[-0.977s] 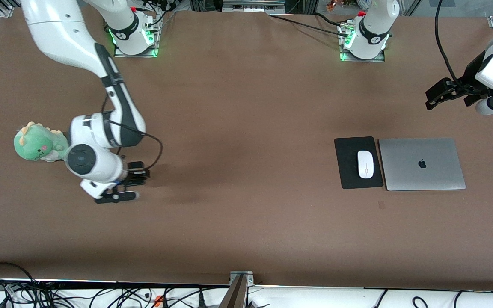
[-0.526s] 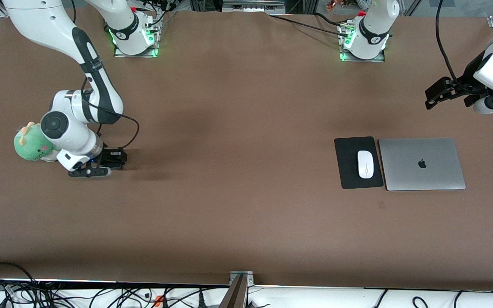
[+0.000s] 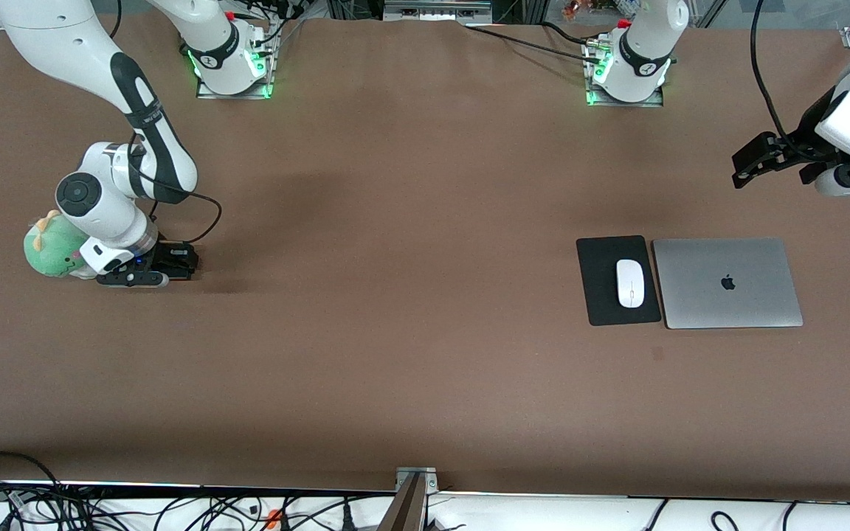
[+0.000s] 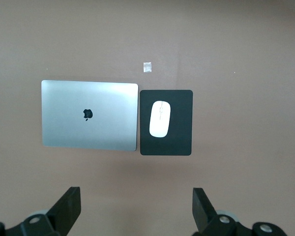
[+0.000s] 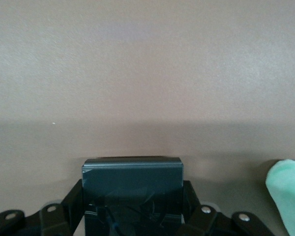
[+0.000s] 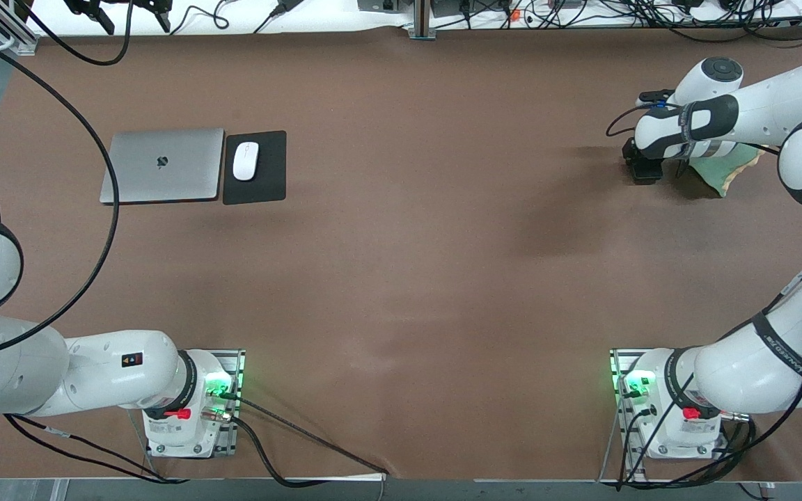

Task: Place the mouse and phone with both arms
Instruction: 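Carry the black phone with the right gripper beside the green plush toy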

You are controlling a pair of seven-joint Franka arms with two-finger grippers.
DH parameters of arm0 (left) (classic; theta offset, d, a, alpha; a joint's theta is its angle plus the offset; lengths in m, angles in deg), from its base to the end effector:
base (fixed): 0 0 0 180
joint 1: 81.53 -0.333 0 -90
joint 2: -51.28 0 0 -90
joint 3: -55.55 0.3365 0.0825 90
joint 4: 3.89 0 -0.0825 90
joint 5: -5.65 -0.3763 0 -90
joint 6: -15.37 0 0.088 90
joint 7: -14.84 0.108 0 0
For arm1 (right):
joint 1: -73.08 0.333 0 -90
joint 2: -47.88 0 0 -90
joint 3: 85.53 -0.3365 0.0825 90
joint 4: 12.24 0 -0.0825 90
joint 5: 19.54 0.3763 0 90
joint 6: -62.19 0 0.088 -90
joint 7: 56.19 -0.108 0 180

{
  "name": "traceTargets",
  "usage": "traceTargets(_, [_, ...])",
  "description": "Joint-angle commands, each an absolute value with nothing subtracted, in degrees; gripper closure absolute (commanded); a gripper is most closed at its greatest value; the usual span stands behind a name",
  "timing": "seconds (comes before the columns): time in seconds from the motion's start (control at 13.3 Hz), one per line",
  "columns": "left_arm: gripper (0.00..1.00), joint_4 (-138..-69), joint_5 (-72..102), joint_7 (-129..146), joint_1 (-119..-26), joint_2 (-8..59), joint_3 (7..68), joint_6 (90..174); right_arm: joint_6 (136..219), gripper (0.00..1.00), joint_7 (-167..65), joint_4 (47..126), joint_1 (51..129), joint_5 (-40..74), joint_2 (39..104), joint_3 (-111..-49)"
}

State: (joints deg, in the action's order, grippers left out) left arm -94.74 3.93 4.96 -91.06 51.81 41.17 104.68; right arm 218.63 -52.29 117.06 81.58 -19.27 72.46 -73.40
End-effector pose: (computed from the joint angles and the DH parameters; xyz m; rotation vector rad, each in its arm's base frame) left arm 0.5406 -0.0433 0.6410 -3.1042 -0.1365 0.0212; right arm 0.5475 -0.0360 0.2043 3.0522 0.0328 0.0739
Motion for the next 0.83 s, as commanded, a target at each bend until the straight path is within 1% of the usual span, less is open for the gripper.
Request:
traceTargets(0.0, [0.00,-93.01,4.33,6.31,-91.54,50.84,41.14,103.53,219.69,0.29,-49.43,117.93,80.03,-18.22,71.79,-73.84])
traceTargets(0.08, [0.00,-93.01,4.25,6.31,-91.63,50.84,41.22,103.53,219.69,0.01,-49.33,117.84,80.03,-18.22,71.88,-73.84])
traceTargets(0.45, [0.00,-92.84,3.19,5.79,-91.46,50.32,40.87,103.44,218.82,0.00,-49.42,117.05,80.03,-18.22,70.74,-74.10])
traceTargets(0.53, [0.00,-92.84,3.02,5.79,-91.46,50.23,40.70,103.53,216.81,0.00,-49.42,116.09,80.12,-18.22,69.78,-74.19])
traceTargets(0.75, [0.00,-92.75,3.10,6.14,-91.46,50.23,40.96,103.53,206.11,0.00,-49.60,109.95,80.20,-18.22,66.09,-74.63])
